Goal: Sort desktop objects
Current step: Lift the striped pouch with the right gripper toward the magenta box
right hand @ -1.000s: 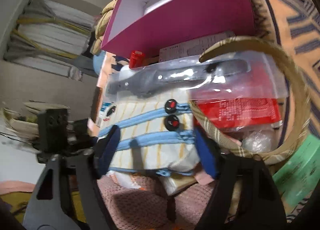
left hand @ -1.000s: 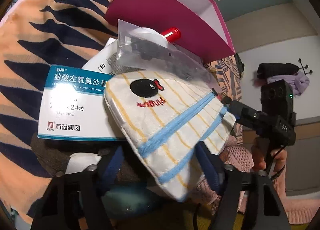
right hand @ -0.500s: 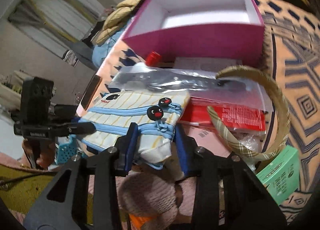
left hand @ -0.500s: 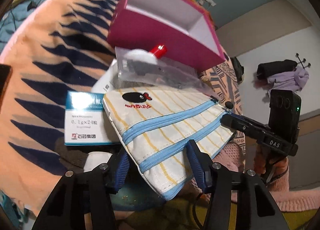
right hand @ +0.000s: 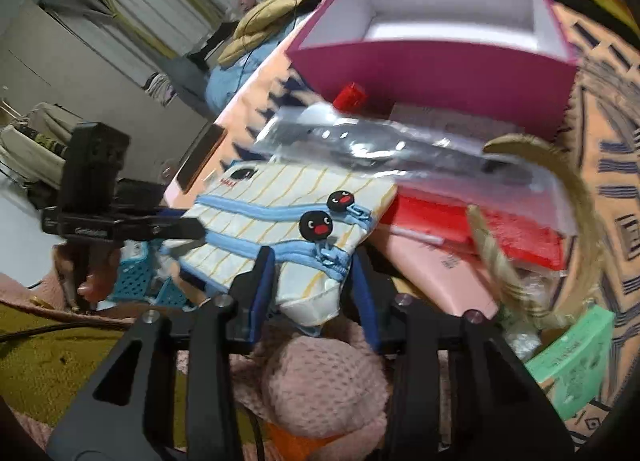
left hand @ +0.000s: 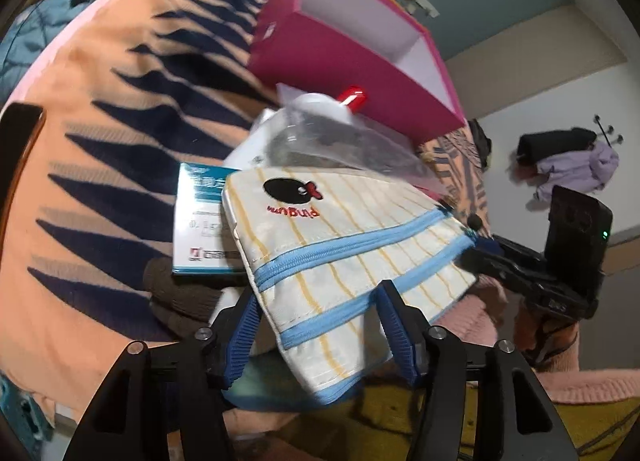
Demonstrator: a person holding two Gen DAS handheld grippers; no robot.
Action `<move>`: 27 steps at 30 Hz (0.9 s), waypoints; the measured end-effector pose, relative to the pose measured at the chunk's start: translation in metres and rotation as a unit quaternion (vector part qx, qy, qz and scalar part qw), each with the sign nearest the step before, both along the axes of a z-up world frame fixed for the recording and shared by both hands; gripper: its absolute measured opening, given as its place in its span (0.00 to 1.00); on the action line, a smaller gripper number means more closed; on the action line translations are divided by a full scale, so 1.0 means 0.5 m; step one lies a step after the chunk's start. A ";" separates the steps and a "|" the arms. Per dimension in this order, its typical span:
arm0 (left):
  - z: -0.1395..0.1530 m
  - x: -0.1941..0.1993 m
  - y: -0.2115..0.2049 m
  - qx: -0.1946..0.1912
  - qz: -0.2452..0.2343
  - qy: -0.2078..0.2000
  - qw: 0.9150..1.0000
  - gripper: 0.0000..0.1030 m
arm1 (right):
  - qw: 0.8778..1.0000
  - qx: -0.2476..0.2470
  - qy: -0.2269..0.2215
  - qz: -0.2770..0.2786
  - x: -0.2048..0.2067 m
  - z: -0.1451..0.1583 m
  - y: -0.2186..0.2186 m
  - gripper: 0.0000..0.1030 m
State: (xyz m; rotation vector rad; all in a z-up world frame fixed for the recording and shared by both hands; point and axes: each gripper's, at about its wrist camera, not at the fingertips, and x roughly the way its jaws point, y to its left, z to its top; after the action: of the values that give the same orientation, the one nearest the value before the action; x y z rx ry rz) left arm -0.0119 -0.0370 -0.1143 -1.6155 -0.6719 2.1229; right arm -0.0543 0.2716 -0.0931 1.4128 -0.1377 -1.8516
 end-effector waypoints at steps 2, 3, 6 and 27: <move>-0.010 -0.002 -0.008 -0.002 0.005 -0.006 1.000 0.57 | 1.000 -0.004 -0.011 -0.010 -0.011 -0.008 0.006 0.48; -0.015 -0.004 -0.012 -0.003 0.007 -0.009 1.000 0.57 | 1.000 -0.012 -0.015 -0.017 -0.019 -0.009 0.010 0.48; -0.028 -0.008 -0.020 -0.005 0.013 -0.018 1.000 0.57 | 0.998 -0.042 -0.038 -0.027 -0.043 -0.019 0.013 0.48; -0.040 -0.023 -0.033 -0.033 0.028 -0.031 0.999 0.54 | 0.992 -0.041 -0.116 -0.035 -0.099 -0.072 -0.009 0.46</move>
State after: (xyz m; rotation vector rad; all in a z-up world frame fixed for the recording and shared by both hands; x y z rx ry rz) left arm -0.0232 -0.0534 -0.1344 -1.7216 -0.6816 2.1642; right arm -0.1036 0.2669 -0.1290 1.5805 -0.3799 -1.7117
